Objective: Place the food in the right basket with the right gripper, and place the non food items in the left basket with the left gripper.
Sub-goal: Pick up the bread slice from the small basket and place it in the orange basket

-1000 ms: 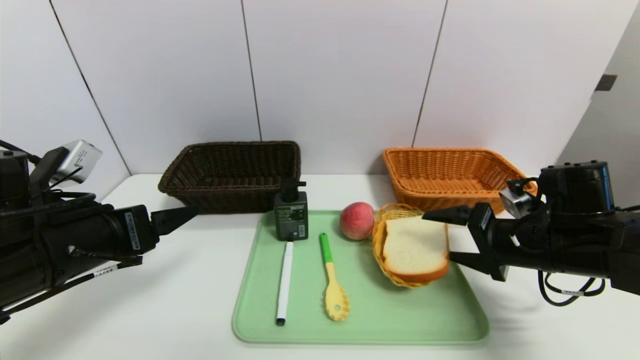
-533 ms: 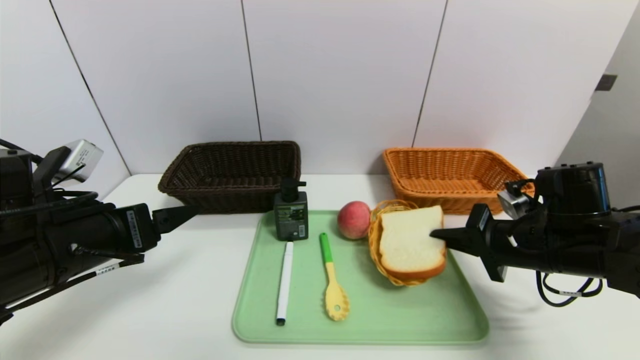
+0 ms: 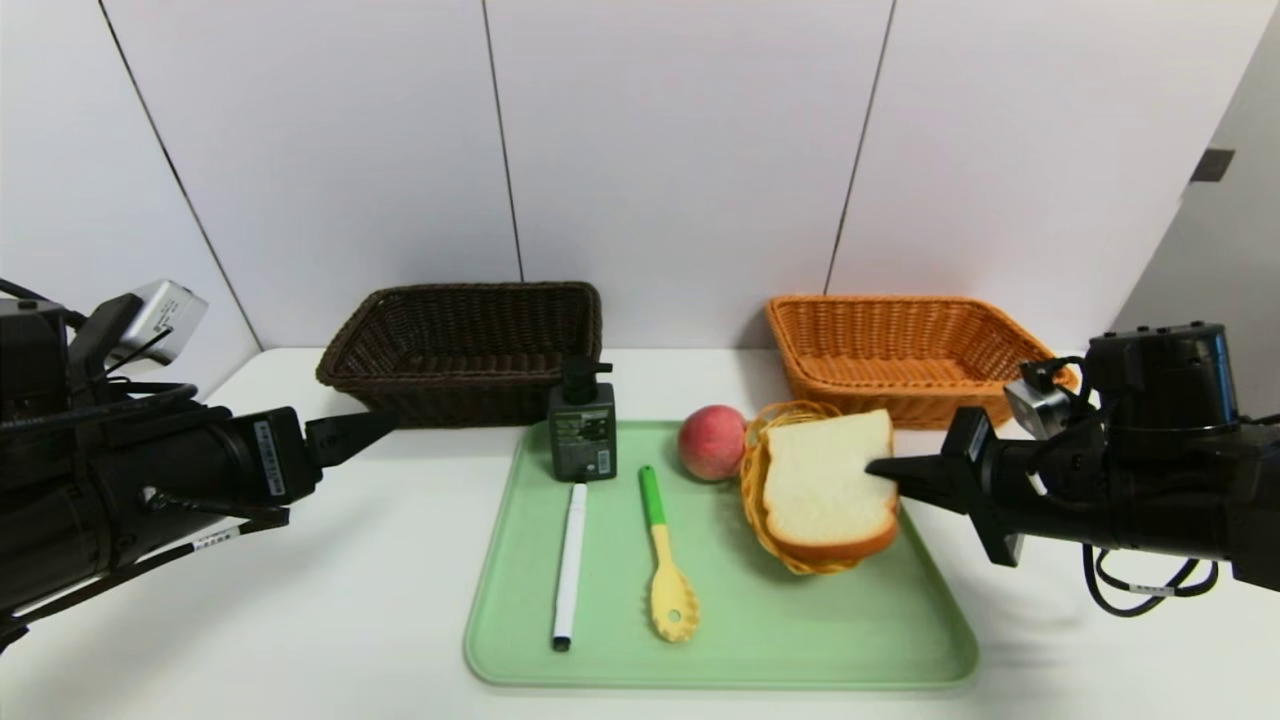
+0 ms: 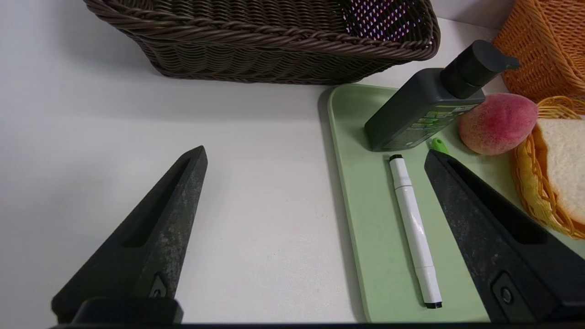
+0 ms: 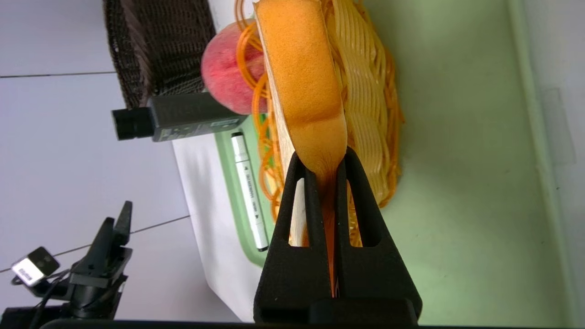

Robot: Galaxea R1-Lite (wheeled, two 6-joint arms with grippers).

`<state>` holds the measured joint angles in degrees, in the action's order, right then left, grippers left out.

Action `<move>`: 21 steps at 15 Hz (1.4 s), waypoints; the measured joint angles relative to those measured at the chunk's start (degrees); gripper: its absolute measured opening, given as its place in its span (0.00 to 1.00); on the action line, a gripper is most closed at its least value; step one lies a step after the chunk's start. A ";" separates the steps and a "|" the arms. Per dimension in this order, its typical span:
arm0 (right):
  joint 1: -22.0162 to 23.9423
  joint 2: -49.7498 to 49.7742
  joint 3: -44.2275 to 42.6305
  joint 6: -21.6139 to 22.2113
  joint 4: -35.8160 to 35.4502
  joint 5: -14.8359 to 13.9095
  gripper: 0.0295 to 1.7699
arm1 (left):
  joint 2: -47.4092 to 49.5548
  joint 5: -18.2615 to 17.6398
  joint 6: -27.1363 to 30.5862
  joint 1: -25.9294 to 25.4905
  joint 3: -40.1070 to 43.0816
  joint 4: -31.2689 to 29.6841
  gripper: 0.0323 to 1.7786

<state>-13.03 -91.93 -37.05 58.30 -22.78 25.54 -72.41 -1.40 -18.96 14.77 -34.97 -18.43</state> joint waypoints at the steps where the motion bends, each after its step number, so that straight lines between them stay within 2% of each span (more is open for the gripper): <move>1: 0.11 1.00 -0.05 0.16 0.93 0.06 0.04 | -0.02 0.00 0.00 0.00 -0.02 0.00 0.95; 3: 0.27 3.04 -0.21 0.30 3.68 0.12 0.04 | -0.16 0.06 0.00 0.00 -0.02 0.00 0.95; 7: 1.10 5.94 0.48 0.68 4.10 0.34 0.04 | -0.40 0.04 0.00 0.00 0.00 -0.04 0.95; 10: 1.57 7.18 0.76 3.77 3.30 0.63 0.04 | -0.49 0.04 0.00 0.00 0.00 -0.06 0.95; 14: 1.71 8.45 1.68 6.28 1.82 4.47 0.04 | -0.40 0.09 -0.04 0.00 0.13 -0.06 0.95; 18: 1.74 9.96 3.25 9.12 -5.81 4.96 0.04 | -0.24 0.09 -0.06 0.00 0.22 -0.02 0.95; 21: 1.73 13.52 2.13 12.84 -6.12 7.95 0.04 | -0.13 0.09 -0.09 0.02 0.33 0.00 0.95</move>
<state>-11.30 -78.41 -34.91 71.13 -28.90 33.49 -72.55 -1.32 -19.04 14.80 -34.65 -18.43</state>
